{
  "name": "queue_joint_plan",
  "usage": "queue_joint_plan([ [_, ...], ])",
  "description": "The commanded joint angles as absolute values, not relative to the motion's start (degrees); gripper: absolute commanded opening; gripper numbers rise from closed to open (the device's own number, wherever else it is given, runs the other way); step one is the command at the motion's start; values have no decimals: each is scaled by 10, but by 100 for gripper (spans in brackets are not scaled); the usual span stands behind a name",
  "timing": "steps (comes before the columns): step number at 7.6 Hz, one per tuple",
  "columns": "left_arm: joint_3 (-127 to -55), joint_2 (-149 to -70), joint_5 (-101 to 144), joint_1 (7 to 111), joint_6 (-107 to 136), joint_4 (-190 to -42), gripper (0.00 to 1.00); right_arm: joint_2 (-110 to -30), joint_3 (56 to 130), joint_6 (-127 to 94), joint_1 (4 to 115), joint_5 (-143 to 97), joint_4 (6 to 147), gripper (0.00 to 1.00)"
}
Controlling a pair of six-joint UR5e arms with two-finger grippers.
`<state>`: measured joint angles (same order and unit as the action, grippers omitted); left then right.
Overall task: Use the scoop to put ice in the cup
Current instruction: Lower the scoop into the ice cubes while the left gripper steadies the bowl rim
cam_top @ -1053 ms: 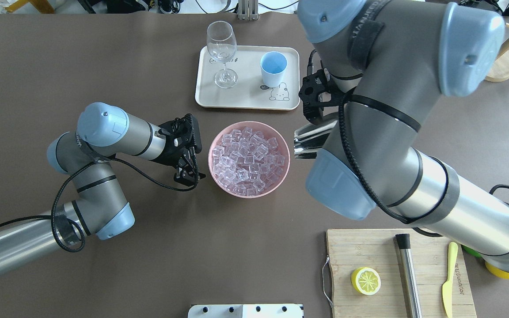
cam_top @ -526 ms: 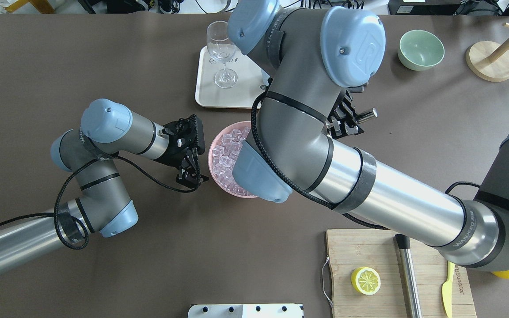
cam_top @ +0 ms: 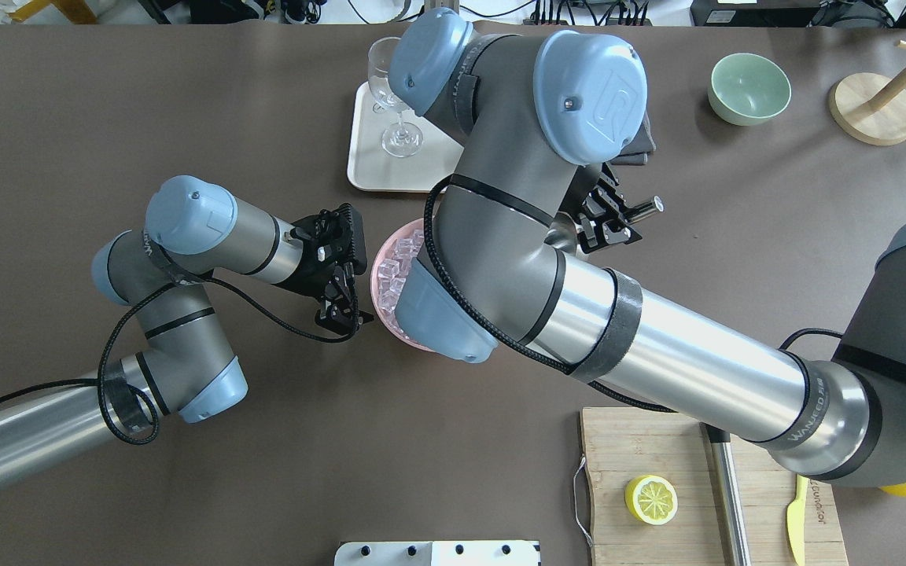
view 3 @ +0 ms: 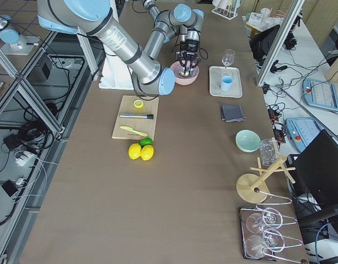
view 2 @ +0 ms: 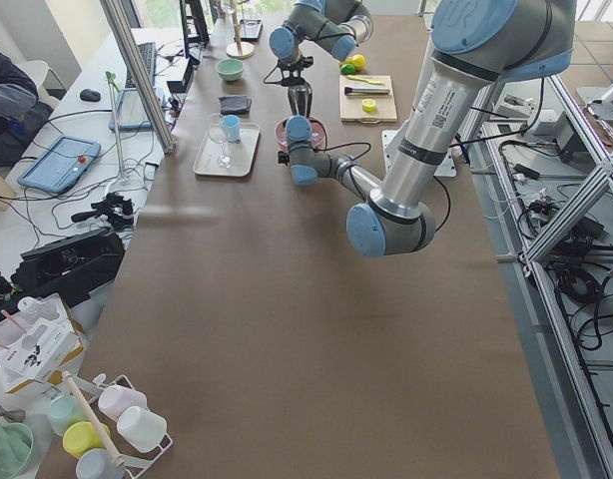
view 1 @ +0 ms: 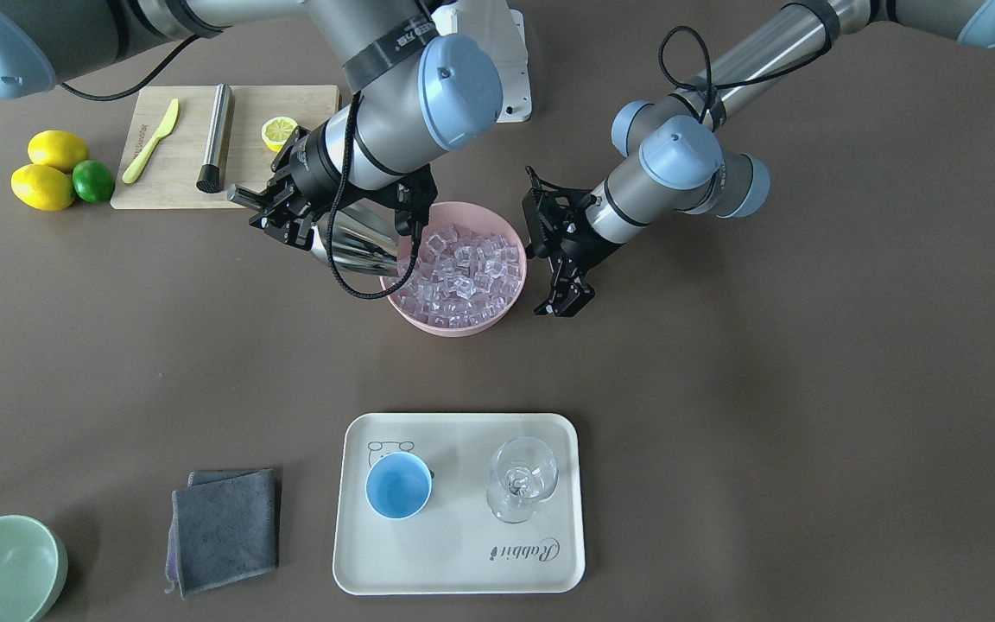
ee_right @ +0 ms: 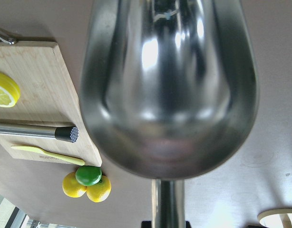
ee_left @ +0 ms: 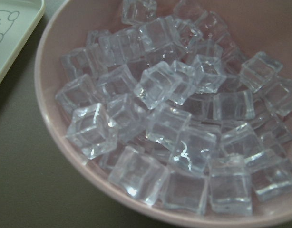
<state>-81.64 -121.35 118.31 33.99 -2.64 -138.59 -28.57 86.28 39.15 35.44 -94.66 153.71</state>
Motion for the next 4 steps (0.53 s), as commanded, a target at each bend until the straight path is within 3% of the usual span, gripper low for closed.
queue_joint_plan([
  [1, -817, -1218, 1173, 339, -25, -1390, 98, -268, 804, 388, 349, -946, 1516, 0],
  [4, -817, -1216, 1160, 324, -26, -1387, 98, -252, 775, 383, 345, -947, 1502, 0],
])
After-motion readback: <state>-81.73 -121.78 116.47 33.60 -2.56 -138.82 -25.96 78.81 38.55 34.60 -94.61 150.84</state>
